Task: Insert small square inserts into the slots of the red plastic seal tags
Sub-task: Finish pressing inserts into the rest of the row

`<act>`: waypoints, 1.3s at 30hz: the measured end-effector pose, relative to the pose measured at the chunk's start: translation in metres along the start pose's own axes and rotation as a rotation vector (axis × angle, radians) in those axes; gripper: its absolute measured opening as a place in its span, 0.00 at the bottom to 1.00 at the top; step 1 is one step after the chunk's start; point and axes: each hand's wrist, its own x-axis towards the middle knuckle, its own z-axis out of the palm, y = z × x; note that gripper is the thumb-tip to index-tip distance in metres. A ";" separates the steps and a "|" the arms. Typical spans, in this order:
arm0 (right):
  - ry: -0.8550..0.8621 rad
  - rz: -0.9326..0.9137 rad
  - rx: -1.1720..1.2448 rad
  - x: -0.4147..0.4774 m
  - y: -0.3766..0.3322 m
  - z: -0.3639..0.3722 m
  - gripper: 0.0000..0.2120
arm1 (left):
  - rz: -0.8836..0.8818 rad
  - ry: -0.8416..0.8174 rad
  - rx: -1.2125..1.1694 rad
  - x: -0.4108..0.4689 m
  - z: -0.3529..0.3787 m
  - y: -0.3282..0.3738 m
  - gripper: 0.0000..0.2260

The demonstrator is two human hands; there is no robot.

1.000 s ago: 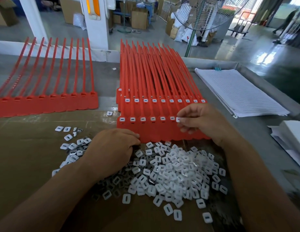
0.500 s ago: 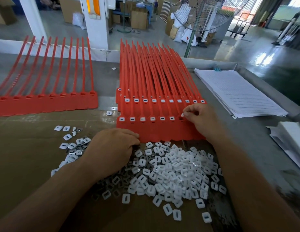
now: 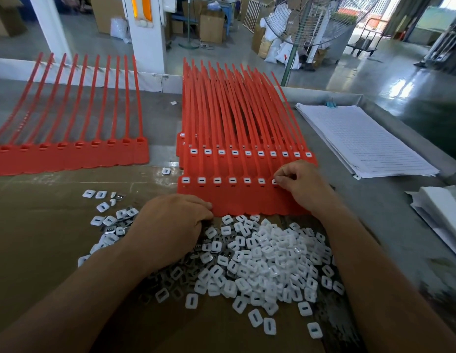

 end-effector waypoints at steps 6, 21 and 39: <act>-0.005 0.034 -0.081 0.002 -0.001 0.001 0.11 | -0.004 -0.005 0.001 0.001 0.000 0.000 0.17; 0.067 0.003 -0.172 0.009 0.004 0.007 0.10 | 0.003 0.007 0.004 0.002 0.001 -0.001 0.17; 0.123 0.017 -0.107 0.012 0.004 0.008 0.12 | 0.015 0.005 0.009 0.002 -0.002 -0.001 0.17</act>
